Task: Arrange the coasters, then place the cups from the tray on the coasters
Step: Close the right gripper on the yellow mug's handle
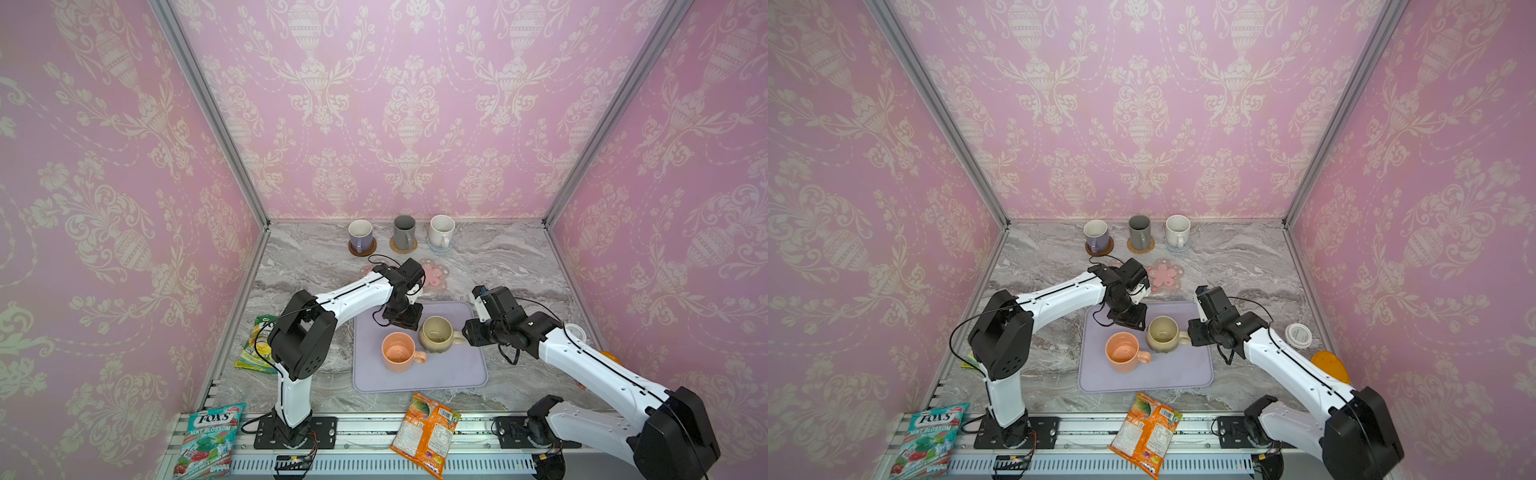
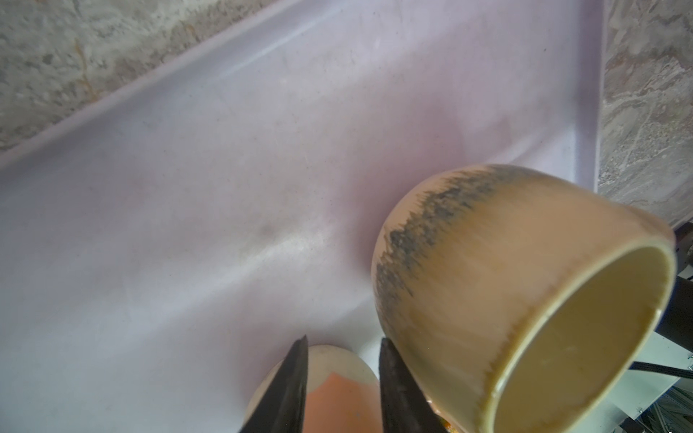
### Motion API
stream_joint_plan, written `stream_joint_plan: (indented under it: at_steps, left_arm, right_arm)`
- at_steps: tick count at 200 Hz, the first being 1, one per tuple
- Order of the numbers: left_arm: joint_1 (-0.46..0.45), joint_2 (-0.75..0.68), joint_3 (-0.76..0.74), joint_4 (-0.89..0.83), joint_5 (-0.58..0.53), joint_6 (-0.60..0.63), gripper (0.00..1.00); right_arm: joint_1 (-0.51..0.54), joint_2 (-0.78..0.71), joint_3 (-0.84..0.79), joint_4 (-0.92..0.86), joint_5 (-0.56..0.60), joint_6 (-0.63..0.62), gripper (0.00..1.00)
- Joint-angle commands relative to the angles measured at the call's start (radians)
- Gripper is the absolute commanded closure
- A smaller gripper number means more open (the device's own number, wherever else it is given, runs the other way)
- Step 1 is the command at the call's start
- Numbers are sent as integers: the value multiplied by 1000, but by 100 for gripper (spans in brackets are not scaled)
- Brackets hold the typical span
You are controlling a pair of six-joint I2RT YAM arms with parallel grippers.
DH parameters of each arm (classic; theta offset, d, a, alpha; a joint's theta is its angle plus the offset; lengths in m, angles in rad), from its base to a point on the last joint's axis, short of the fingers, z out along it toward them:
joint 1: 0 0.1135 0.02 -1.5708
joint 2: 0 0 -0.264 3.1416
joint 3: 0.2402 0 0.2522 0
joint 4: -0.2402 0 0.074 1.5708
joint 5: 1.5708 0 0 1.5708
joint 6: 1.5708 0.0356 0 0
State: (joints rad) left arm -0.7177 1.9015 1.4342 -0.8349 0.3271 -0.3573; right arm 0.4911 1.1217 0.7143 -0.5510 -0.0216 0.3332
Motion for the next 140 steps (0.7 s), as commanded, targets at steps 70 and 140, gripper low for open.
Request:
stream_joint_plan:
  at_steps: [70, 140]
  left_arm:
    - [-8, -55, -37, -2, -30, -2, 65]
    - [-9, -66, -41, 5, -30, -6, 65]
  right_arm:
    - [4, 86, 25, 32, -2, 6, 48]
    - [52, -7, -40, -2, -91, 18, 48]
